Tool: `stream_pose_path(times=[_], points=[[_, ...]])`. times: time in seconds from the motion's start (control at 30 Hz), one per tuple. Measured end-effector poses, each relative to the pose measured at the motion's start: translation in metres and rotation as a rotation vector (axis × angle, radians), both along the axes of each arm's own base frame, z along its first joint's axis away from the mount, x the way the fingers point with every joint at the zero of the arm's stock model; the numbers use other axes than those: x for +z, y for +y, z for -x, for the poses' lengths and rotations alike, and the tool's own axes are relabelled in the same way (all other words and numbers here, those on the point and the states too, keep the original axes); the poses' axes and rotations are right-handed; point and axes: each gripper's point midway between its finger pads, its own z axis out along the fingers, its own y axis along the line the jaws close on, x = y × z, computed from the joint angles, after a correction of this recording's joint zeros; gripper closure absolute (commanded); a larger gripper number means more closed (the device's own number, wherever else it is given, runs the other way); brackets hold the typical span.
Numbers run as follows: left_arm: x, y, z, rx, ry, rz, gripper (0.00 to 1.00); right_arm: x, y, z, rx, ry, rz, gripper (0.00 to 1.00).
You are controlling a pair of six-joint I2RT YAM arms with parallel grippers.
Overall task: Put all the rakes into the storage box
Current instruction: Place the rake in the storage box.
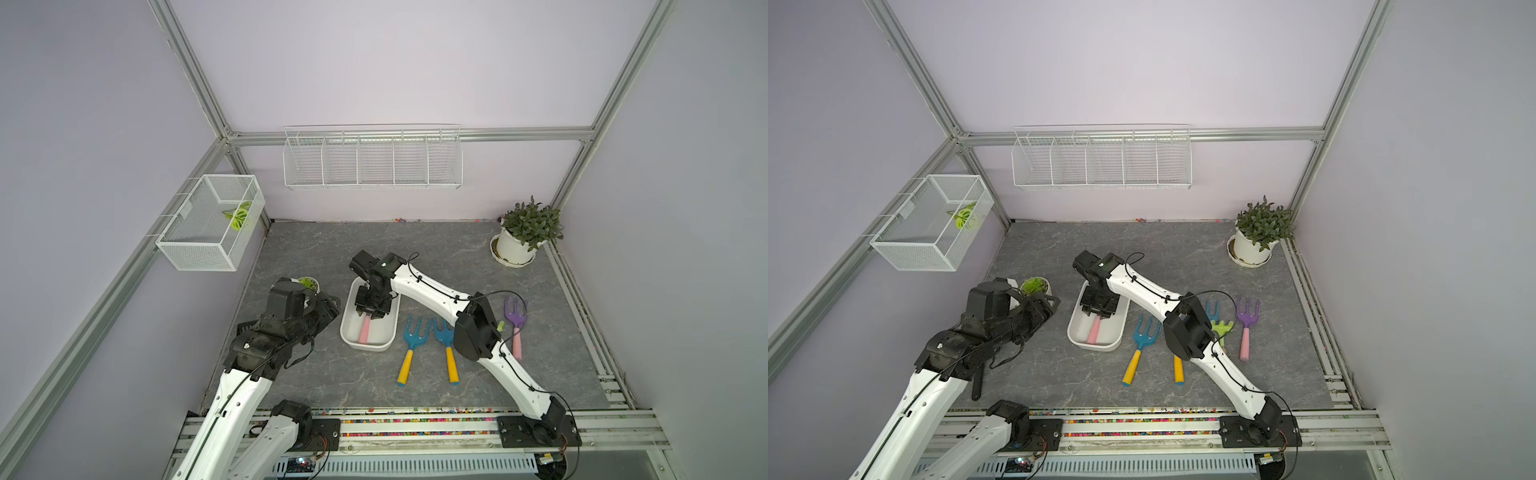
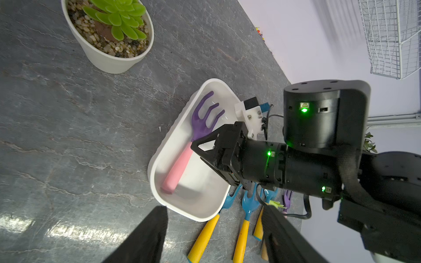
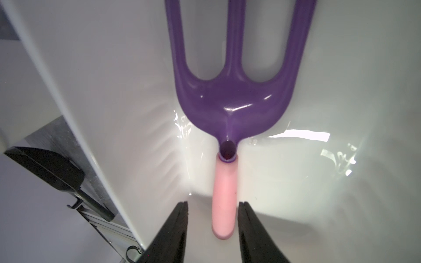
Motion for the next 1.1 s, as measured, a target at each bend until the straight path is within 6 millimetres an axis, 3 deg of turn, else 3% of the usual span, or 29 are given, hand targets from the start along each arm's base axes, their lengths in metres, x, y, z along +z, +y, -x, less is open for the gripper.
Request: stream_pose_path(times=[0.23,0.33,0.43,0.57,0.67,0.8,0.93,1.1], points=[[-0.001,-0.001,-0.001,-0.001,0.002,0.0,0.29,0.004,0.001,-0.003,0.025,-0.028,-0.008,0.58],[0.0,0.0,-0.002,0.001,-0.001,0.0,0.29,0.021,-0.001,-0.006,0.041,-0.072,-0.02,0.61],[0.001,0.0,-0.001,0.002,-0.007,0.001,0.29,0.054,-0.004,-0.012,0.061,-0.148,-0.05,0.64],[0.004,-0.001,-0.002,-0.004,-0.02,0.004,0.31,0.113,-0.016,-0.014,0.114,-0.26,-0.114,0.65],[0.002,-0.006,-0.004,-0.034,-0.015,0.005,0.37,0.148,-0.041,-0.01,0.163,-0.339,-0.14,0.62],[-0.008,-0.018,-0.005,-0.098,0.034,0.013,0.41,0.165,-0.086,0.005,0.202,-0.416,-0.126,0.58],[-0.015,-0.037,0.002,-0.176,0.062,0.018,0.41,0.16,-0.132,0.015,0.193,-0.432,-0.092,0.58],[-0.036,-0.08,0.032,-0.358,0.109,-0.001,0.41,0.131,-0.194,0.026,0.139,-0.394,-0.016,0.57]])
